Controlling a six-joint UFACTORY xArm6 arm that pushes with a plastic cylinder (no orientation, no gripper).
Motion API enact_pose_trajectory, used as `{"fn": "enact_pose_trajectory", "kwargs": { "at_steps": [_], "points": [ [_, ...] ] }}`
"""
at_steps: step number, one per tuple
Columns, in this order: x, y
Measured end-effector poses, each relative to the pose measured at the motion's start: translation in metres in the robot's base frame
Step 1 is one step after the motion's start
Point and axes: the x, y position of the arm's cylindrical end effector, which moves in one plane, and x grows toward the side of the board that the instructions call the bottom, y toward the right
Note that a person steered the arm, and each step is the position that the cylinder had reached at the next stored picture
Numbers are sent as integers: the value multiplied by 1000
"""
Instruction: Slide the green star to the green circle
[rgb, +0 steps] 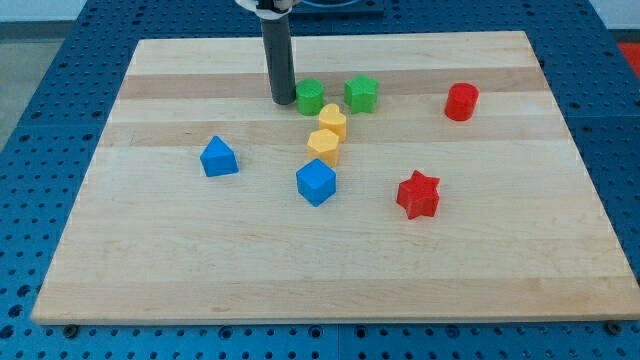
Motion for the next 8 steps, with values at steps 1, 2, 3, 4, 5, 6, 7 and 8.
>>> {"fn": "enact_pose_trajectory", "kwargs": {
  "at_steps": [1,2,3,4,5,6,7,8],
  "points": [
    [10,0],
    [34,-3],
    [34,-3],
    [34,-26],
    [34,-61],
    [35,-86],
    [57,-88],
    [89,-88]
  ]
}}
